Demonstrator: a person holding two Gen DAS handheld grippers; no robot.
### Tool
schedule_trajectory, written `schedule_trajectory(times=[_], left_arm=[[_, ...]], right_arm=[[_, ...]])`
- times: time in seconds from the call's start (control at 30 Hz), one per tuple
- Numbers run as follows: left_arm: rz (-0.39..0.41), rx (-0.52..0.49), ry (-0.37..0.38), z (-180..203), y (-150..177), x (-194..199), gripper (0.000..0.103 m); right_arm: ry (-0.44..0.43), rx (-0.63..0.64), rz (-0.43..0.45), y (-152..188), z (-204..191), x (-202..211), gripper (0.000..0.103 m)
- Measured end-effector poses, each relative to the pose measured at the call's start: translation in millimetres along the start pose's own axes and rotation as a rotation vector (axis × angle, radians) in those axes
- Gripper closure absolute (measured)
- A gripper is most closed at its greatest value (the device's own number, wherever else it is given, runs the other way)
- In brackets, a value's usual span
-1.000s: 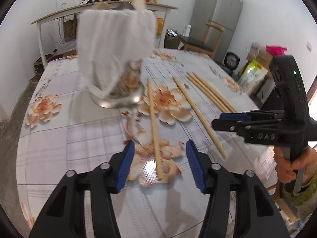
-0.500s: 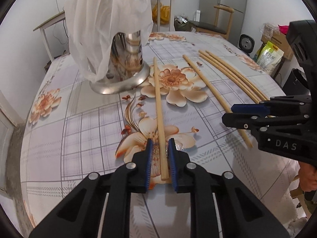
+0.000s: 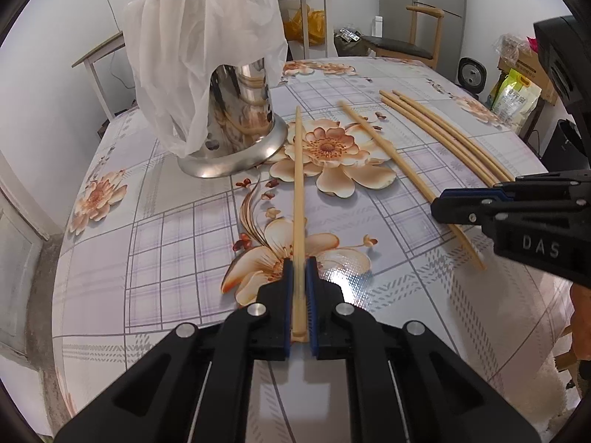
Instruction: Organize utensils
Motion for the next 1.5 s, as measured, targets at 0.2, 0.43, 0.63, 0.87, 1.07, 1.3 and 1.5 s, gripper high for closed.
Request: schedule_trajectory(times=[0.2, 0.43, 0.63, 0.87, 1.07, 1.3, 1.5], left_arm=[[-0.004, 0.021, -0.009, -1, 4, 3, 0.097], [-0.026, 0.087, 0.041, -1, 18, 15, 0.097], [-0.058, 0.138, 0.114, 4, 36, 32, 0.097], [-0.083, 0.279, 0.26, 0, 62, 49, 0.097], [-0.083, 0.311, 0.331, 3, 66, 54, 0.097], [-0.093, 0.318, 0.408, 5, 64, 53, 0.09], [-0.059, 0.303, 0.406, -6, 55, 67, 0.076]], right_arm=[[-0.053, -0.052, -0.017, 6, 9, 5, 0.098], [-0.078, -0.075, -0.043, 24, 16, 17, 0.098], [-0.123, -0.109, -0.071, 42, 25, 28, 0.098], [-0.145, -0.111, -0.095, 54, 21, 34, 0.098], [-0.15, -0.123, -0.1, 55, 22, 33, 0.098], [-0.156, -0.137, -0.1, 55, 24, 33, 0.098], [-0.16, -0.143, -0.1, 55, 25, 33, 0.098]])
Point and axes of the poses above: each gripper's, at about its wrist camera, not at the fingertips, and x roughly against the way its jaws point, z to its right, y to its underside, the point moved 3 cm from there along -x, roughly the way its jaws point, and after that the axes turned 13 degrees about -x, right-handed, at the moved point
